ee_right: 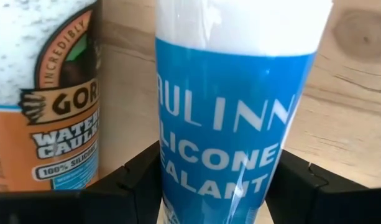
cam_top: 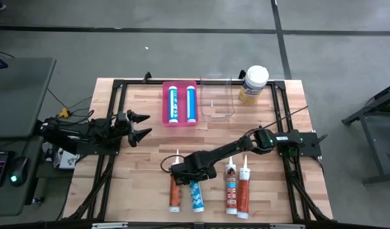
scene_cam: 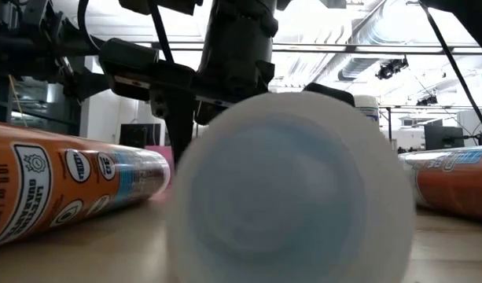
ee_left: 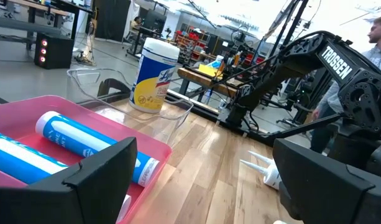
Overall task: Pick & place silicon tubes, Sealant and Lysol wipes
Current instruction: Put the blue sealant into the red bin
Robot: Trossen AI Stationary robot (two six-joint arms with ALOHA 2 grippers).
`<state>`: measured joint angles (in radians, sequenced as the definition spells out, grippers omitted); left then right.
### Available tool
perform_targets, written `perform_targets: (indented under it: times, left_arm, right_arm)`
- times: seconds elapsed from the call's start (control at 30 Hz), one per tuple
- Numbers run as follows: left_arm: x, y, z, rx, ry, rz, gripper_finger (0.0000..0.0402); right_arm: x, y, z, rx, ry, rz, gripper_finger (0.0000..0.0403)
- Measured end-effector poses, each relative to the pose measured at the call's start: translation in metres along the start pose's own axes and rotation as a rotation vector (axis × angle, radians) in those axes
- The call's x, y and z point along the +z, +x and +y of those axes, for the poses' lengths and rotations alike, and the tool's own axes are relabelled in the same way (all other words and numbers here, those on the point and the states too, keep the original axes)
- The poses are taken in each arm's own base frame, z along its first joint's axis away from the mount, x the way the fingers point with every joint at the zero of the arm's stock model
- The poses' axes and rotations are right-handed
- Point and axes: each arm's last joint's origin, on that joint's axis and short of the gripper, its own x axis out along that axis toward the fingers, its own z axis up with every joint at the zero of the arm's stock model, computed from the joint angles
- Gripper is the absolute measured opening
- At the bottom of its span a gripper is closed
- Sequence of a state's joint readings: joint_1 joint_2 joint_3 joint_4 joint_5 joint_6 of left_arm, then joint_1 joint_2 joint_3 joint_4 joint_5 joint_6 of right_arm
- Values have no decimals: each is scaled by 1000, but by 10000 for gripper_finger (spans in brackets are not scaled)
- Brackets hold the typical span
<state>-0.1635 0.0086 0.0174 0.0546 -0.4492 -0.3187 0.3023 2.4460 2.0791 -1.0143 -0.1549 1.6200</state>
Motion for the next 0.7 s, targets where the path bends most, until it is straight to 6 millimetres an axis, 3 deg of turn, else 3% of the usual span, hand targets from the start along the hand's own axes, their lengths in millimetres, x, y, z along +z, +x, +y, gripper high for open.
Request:
perform_targets:
  times: [0.2,0.4,0.7]
  left_arm:
    - [0,0,0,0,0,0,370]
    - [0,0,0,0,0,0,370]
    - [0,0,0,0,0,0,370]
  right_arm:
    - [0,-9,-5,-38,-58,-37,212]
    - [2,-32,-7,-21,-122,-56,212]
    - [8,-100,-12,81,-158,-245,212]
